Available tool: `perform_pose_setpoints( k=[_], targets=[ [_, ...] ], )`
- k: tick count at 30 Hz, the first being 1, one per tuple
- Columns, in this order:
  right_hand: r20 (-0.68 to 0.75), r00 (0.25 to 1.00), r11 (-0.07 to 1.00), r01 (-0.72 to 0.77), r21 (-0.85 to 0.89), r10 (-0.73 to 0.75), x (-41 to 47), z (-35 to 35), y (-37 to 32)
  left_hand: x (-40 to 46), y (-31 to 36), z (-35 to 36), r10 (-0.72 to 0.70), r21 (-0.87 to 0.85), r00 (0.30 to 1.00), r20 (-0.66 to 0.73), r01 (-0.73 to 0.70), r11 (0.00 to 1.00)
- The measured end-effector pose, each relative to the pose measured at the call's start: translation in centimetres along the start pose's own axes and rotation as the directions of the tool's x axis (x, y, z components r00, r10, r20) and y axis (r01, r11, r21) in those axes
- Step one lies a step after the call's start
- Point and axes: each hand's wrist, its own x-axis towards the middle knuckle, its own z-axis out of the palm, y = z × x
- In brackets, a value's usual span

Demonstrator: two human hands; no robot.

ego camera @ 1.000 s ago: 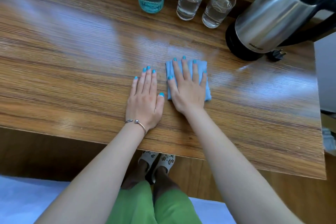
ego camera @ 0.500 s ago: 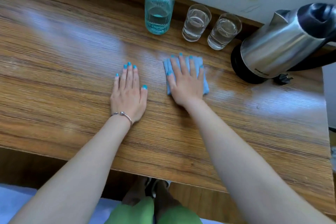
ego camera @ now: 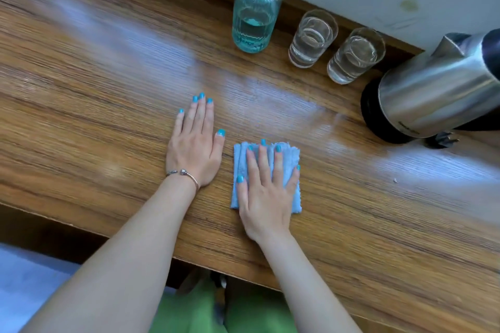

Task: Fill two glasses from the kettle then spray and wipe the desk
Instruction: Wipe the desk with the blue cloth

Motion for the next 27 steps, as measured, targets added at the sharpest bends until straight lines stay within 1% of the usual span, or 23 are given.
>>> perform_pose_setpoints(
  k=[2, 5, 7, 10, 12, 15, 17, 21, 23, 25, 27],
  targets=[
    [0.053, 0.998, 0.999, 0.037, -0.031, -0.035, 1.8, -0.8, 0.1, 0.0, 0.1, 0.0, -0.009, 0.015, 1.000, 0.006, 0.008, 1.000],
    [0.114, 0.989, 0.995, 0.096, -0.014, -0.094, 7.0, -1.6, 0.0, 0.0, 0.2, 0.0, -0.019, 0.021, 1.000, 0.001, 0.019, 1.000],
    [0.096, 0.991, 0.995, 0.096, -0.005, -0.095, 12.1, -2.1, -0.2, 0.0, 0.2, 0.0, -0.022, 0.021, 1.000, -0.003, 0.022, 1.000],
    [0.064, 0.997, 0.999, 0.054, -0.003, -0.054, 18.0, -2.8, -1.0, 0.0, 0.2, 0.0, -0.018, 0.019, 1.000, -0.008, 0.018, 1.000],
    [0.051, 0.997, 0.998, 0.060, 0.013, -0.060, 18.5, -2.7, -1.2, 0.1, 0.1, 0.0, -0.015, 0.018, 1.000, -0.004, 0.015, 1.000],
    [0.046, 0.995, 0.996, 0.090, 0.012, -0.091, 16.3, -2.6, 0.3, 0.0, 0.0, 0.0, -0.007, 0.017, 1.000, -0.002, 0.007, 1.000],
    [0.047, 0.998, 0.999, 0.047, 0.013, -0.047, 14.6, -2.8, 2.7, 0.0, -0.2, 0.1, 0.003, 0.023, 1.000, 0.009, -0.003, 1.000],
    [0.030, 0.990, 0.990, -0.138, 0.002, 0.138, 11.7, -3.5, 8.6, 0.1, -0.4, 0.2, 0.005, 0.025, 1.000, 0.010, -0.005, 1.000],
    [0.021, 0.979, 0.979, -0.202, -0.017, 0.202, 10.7, -3.8, 10.6, 0.0, -0.4, 0.1, 0.005, 0.023, 1.000, 0.016, -0.005, 1.000],
    [0.002, 0.968, 0.967, -0.252, -0.022, 0.252, 10.3, -3.8, 11.2, -0.1, -0.3, 0.1, 0.002, 0.023, 1.000, 0.017, -0.002, 1.000],
    [-0.019, 0.944, 0.944, -0.329, -0.008, 0.329, 10.6, -3.6, 10.4, -0.1, 0.0, 0.0, -0.011, 0.010, 1.000, 0.005, 0.011, 1.000]
  ],
)
